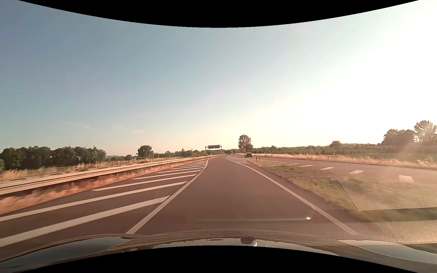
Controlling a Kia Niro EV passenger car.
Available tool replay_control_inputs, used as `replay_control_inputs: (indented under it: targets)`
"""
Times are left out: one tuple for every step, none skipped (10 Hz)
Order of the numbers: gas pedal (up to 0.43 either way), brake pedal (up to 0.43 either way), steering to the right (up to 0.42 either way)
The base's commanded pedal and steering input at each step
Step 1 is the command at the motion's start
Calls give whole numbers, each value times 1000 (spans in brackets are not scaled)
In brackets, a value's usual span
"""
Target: Follow the waypoints while adhering to traffic rules and regulations
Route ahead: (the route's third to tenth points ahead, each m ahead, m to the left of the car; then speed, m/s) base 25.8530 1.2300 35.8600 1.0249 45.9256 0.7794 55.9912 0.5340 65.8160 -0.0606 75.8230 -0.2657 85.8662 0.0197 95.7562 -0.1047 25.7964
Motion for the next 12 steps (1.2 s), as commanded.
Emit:
replay_control_inputs:
  targets:
    - [228, 0, -10]
    - [228, 0, -10]
    - [228, 0, -10]
    - [228, 0, -10]
    - [228, 0, -10]
    - [228, 0, -10]
    - [228, 0, -10]
    - [228, 0, -10]
    - [228, 0, -7]
    - [228, 0, -3]
    - [228, 0, -1]
    - [228, 0, -1]
